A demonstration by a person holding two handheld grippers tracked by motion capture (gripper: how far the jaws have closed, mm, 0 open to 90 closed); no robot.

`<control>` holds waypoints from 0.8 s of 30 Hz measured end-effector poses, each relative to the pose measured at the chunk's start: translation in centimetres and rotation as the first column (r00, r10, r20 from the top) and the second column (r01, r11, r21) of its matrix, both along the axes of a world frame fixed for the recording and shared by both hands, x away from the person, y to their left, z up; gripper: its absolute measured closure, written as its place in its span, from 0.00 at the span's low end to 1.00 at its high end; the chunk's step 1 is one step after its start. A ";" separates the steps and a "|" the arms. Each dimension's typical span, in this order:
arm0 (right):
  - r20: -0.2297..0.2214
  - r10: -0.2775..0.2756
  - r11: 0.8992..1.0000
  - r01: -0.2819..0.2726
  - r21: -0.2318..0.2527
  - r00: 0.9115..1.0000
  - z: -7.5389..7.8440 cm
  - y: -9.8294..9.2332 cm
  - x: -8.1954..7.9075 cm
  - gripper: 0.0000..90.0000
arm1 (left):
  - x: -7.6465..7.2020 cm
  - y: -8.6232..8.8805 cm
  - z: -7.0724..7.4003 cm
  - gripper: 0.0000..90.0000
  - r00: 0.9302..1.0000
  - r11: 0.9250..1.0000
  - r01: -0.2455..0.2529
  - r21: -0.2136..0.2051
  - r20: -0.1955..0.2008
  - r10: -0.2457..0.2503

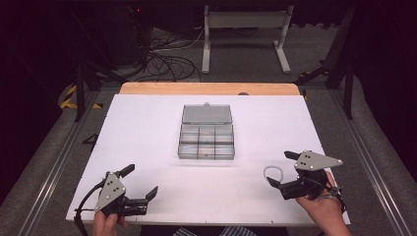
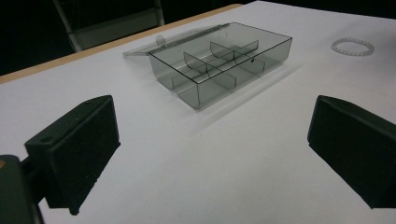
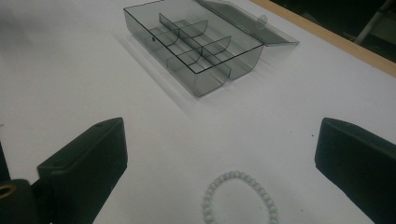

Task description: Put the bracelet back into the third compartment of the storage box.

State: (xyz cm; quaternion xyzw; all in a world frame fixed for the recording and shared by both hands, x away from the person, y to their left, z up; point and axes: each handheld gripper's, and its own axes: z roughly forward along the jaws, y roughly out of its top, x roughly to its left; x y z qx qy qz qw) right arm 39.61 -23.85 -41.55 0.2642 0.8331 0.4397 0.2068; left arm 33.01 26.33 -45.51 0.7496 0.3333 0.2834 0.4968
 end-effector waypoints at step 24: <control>-0.062 -0.065 0.998 0.065 -0.011 0.996 0.7 -0.1 3.6 0.04 | 0.1 0.0 -0.1 0.03 1.000 1.000 0.001 0.009 -0.003 -0.001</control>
